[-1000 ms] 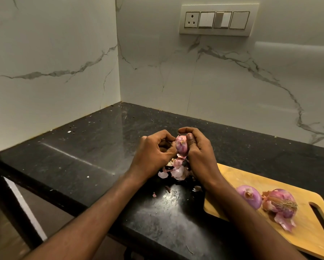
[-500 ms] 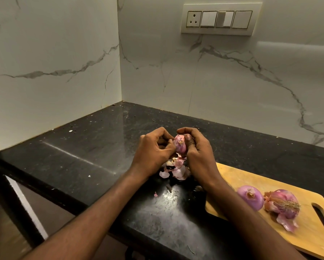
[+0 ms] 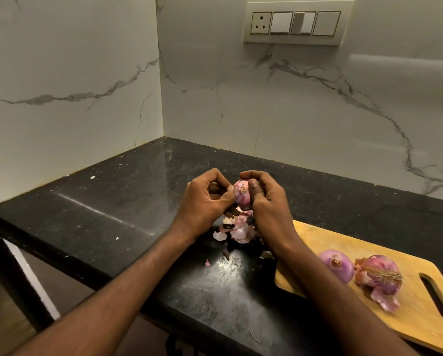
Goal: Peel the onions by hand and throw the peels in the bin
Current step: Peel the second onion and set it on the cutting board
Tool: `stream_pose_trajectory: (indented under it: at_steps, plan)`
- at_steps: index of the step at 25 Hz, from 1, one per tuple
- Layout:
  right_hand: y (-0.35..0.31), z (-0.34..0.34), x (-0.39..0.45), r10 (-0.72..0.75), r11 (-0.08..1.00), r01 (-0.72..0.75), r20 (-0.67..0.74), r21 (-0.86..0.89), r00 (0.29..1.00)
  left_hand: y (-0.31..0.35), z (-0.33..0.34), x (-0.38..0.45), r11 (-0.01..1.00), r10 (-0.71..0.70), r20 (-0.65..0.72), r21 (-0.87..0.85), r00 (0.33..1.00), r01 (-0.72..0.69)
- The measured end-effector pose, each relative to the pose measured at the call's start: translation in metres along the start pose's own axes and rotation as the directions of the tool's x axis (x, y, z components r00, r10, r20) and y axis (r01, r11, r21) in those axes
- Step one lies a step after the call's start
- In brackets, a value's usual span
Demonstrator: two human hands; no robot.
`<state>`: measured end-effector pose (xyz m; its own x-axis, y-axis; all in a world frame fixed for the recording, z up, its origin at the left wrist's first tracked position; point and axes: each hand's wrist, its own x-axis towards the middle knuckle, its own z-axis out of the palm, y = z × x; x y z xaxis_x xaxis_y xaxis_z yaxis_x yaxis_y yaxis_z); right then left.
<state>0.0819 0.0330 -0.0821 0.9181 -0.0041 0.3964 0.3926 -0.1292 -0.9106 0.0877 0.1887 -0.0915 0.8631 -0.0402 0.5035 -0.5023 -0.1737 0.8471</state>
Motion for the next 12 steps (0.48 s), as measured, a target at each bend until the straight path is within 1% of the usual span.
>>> stream_pose_trajectory:
  at_steps: [3, 9, 12]
  plan:
    - [-0.0023, 0.0003, -0.0023, 0.008, 1.0, -0.01, 0.055, 0.025, 0.998, -0.0027, -0.001, 0.001, 1.0, -0.021, -0.022, 0.004, 1.0, 0.021]
    - [-0.0014, 0.0005, -0.0016, 0.042, 0.995, -0.047, 0.059, 0.084, 0.997, -0.0047, -0.0028, 0.0028, 1.0, -0.025, -0.029, 0.003, 0.999, 0.025]
    - [-0.0003, 0.0008, -0.0015, 0.049, 0.992, -0.057, 0.07, 0.116, 0.996, -0.0033, -0.0028, 0.0032, 0.996, -0.065, -0.007, -0.065, 0.998, 0.064]
